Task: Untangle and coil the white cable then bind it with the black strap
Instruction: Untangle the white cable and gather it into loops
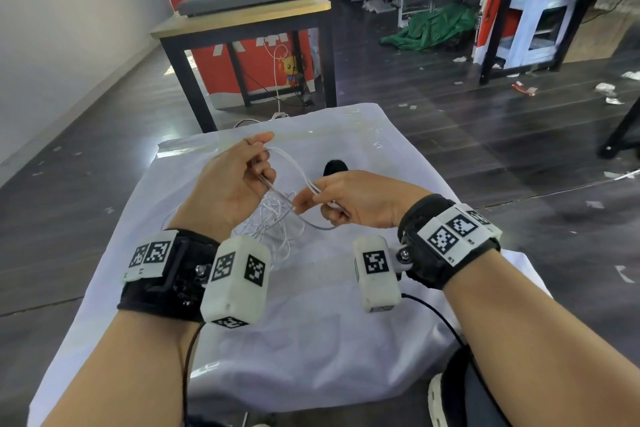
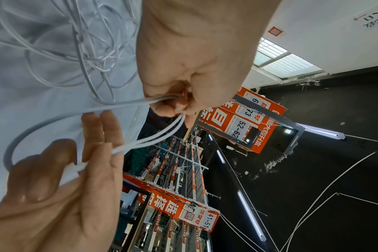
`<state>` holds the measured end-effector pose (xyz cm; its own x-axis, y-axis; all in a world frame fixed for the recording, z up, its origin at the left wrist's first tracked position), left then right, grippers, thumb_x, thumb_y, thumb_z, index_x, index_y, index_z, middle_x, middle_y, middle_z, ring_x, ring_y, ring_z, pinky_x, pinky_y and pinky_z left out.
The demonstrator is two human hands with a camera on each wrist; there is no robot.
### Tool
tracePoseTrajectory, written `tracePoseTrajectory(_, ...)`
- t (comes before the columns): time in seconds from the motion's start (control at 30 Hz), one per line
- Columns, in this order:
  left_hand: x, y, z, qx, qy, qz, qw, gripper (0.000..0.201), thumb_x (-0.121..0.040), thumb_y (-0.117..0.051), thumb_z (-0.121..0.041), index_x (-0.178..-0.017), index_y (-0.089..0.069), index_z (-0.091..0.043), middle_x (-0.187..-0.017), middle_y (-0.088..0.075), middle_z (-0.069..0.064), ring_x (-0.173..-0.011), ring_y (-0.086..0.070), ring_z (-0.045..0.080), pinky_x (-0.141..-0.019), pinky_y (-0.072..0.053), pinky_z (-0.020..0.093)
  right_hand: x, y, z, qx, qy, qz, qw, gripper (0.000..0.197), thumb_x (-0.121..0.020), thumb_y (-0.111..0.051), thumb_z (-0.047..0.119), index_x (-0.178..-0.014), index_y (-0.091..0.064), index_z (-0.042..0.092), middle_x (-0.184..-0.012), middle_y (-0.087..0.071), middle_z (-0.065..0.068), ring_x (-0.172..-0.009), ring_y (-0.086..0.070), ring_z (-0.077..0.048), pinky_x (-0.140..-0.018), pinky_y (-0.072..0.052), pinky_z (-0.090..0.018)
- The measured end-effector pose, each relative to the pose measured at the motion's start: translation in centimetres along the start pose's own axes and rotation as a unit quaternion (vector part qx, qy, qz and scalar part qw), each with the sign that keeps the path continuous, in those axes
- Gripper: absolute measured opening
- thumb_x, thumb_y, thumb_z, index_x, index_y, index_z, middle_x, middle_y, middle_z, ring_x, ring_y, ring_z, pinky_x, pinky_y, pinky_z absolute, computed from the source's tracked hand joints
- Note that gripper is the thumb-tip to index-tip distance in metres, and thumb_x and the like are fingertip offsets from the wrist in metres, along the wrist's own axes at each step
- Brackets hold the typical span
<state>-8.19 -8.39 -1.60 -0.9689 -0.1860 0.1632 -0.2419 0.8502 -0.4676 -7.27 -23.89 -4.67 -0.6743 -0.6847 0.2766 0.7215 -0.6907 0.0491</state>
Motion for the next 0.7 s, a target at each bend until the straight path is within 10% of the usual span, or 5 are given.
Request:
tracePoseTrajectory(0.2, -0.1, -0.3, 0.4, 0.012, -0.005, 0.024, 1.000, 0.021, -0.098, -0.044, -0.005, -0.101, -0.064, -0.005, -0.063, -0.044, 0.001, -0.047, -0.037, 0.006, -0.050, -0.040, 0.016, 0.0, -1.1, -0.4, 0.039, -0.014, 0.042, 0.998, 0.041, -0.102, -0.038, 0.032, -0.119, -0.063, 0.004, -0.094, -0.067, -0.004, -0.053, -0.036, -0.010, -0.058, -0.031, -0.021)
tracePoseTrajectory(0.47, -0.3, -0.1, 0.3, 0.023, -0.001, 0.026, 0.999, 0.022, -0.098, -0.042, -0.004, -0.098, -0.063, -0.007, -0.059, -0.045, 0.000, -0.046, -0.037, 0.005, -0.049, -0.040, 0.016, 0.0, -1.8, -0.2, 0.047, 0.007, 0.065, 0.997, 0.035, -0.103, -0.038, 0.026, -0.094, -0.065, 0.006, -0.072, -0.051, -0.003, -0.073, -0.056, -0.012, -0.078, -0.047, -0.022)
tracePoseTrajectory(0.7, -0.4, 0.9, -0.3, 0.033, -0.007, 0.015, 0.999, 0.022, -0.097, -0.042, -0.004, -0.096, -0.064, -0.009, -0.057, -0.044, -0.002, -0.045, -0.036, 0.005, -0.048, -0.039, 0.016, 0.0, -2.6, 0.4, 0.008, 0.008, 0.091, 0.996, 0.034, -0.103, -0.035, 0.029, -0.095, -0.060, 0.008, -0.062, -0.042, 0.001, -0.048, -0.025, -0.009, -0.054, -0.027, -0.022)
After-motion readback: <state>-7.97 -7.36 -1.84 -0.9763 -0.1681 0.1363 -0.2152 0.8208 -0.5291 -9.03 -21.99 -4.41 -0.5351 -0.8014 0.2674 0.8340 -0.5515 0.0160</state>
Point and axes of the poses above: each hand's wrist, its own x-axis away from the middle knuckle, its own y-axis out of the back of the hand, z = x × y, the point moved 5 cm from there along -x, towards the middle knuckle
